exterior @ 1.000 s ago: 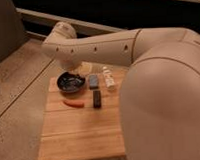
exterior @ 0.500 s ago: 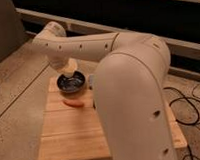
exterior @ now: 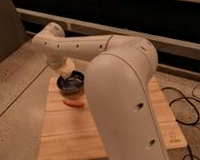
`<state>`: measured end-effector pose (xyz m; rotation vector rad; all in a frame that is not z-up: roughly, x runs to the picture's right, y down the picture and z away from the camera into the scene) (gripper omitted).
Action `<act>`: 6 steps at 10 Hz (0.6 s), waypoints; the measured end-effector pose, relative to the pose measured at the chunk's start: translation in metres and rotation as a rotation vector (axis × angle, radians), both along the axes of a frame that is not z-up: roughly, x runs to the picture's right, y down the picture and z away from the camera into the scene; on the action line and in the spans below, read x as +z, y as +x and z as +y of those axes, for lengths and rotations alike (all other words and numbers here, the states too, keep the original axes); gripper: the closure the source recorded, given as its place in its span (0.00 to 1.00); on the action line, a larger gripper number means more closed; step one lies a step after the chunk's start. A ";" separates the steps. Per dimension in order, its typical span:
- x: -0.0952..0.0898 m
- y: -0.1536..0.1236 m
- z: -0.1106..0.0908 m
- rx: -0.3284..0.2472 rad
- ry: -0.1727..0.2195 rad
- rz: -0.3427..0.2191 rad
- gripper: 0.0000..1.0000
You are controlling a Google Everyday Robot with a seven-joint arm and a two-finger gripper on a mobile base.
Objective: Place the ceramic cup in the ceramic bowl
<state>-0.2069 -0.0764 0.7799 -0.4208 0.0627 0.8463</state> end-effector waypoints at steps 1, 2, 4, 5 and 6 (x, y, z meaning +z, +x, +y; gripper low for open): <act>0.000 0.000 0.000 0.001 0.001 0.000 1.00; 0.002 0.003 -0.005 0.010 0.010 0.010 1.00; 0.015 0.012 -0.019 0.066 0.027 0.035 1.00; 0.023 0.014 -0.022 0.088 0.027 0.042 1.00; 0.030 0.014 -0.023 0.100 0.022 0.046 1.00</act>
